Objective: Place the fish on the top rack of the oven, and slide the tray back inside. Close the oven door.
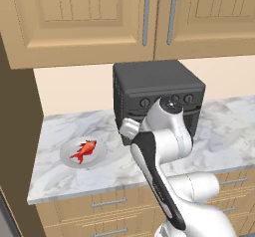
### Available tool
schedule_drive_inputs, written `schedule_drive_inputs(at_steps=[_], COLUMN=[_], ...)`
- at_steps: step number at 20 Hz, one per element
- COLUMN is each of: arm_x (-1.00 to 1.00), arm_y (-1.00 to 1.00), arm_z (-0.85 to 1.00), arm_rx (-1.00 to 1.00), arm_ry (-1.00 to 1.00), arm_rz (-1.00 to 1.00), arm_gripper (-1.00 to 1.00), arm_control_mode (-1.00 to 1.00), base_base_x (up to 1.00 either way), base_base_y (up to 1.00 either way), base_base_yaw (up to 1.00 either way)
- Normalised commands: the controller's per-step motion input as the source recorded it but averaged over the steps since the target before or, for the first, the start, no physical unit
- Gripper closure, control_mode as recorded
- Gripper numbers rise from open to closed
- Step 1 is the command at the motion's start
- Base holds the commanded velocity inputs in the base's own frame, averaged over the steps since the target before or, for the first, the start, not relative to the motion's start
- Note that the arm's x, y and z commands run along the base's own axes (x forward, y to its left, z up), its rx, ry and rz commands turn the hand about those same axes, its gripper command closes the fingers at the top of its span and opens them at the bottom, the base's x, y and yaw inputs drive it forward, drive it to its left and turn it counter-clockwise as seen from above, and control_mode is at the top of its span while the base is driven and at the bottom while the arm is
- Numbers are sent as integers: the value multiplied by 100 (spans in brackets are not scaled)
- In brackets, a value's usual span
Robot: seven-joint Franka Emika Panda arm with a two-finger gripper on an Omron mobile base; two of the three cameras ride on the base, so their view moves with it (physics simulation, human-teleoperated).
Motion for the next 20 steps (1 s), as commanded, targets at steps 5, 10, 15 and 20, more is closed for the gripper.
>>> schedule_drive_inputs(at_steps=[5, 10, 15, 20], arm_x=[0, 18, 63, 65], arm_y=[100, 89, 53, 24], arm_z=[-40, -12, -2, -7], arm_rx=[13, 3, 0, 0], arm_ry=[-2, 0, 0, 5], arm_rz=[-30, -23, -15, -7], arm_gripper=[-100, -100, -100, -100], arm_control_mode=[-100, -100, -100, -100], base_base_x=[0, 0, 0, 0], base_base_y=[0, 0, 0, 0], base_base_yaw=[0, 0, 0, 0])
